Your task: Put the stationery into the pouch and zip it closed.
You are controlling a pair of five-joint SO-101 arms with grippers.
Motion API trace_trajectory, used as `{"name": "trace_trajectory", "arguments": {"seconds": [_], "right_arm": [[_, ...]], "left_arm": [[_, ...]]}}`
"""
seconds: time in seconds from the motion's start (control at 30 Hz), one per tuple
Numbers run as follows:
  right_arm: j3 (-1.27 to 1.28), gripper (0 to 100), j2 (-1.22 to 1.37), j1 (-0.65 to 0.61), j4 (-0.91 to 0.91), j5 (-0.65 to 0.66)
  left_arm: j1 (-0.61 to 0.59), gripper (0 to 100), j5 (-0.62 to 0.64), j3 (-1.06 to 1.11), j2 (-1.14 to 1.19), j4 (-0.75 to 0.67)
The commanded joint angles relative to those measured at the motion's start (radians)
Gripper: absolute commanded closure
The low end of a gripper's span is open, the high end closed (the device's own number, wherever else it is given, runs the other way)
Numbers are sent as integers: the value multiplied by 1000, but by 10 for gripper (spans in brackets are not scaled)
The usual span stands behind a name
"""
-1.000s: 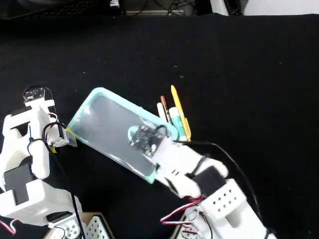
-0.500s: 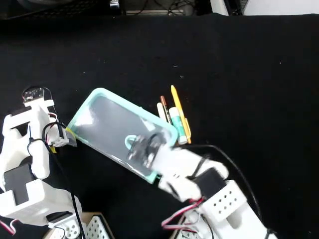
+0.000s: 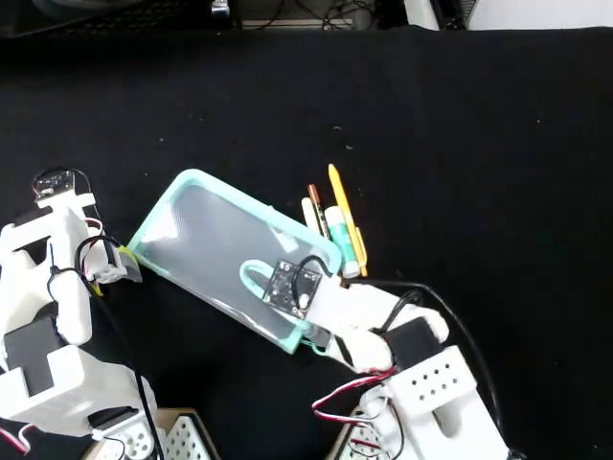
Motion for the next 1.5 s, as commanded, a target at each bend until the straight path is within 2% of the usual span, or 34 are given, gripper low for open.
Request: {"name": "trace_trajectory", "arguments": {"seconds": [0.0,0.2,0.47,0.7,0.83,1.03,1.1,1.17,1.27,1.47], "right_arm": [[33,946,27,17,-106,6],[-28,946,222,-5,-275,-92],[-263,947,677,-26,-296,-97],[-326,973,719,-84,-305,-132],[-392,973,720,-157,-364,-253],[-449,972,720,-169,-532,-423],[-458,972,710,-167,-491,-427],[-472,972,688,-175,-368,-422],[-460,975,630,-241,-201,-341],[-352,973,544,-428,-170,-305]], "left_arm": [[-44,762,15,-28,3,-9],[-42,762,15,-28,3,-9],[-50,762,15,-28,3,-9],[-50,762,15,-36,3,-9],[-51,762,15,-38,3,-8],[-84,762,15,-38,5,-8],[-88,762,15,-36,5,-6],[-88,762,15,-33,5,-6],[-88,762,15,-35,5,-8],[-88,762,15,-36,5,-8]]}}
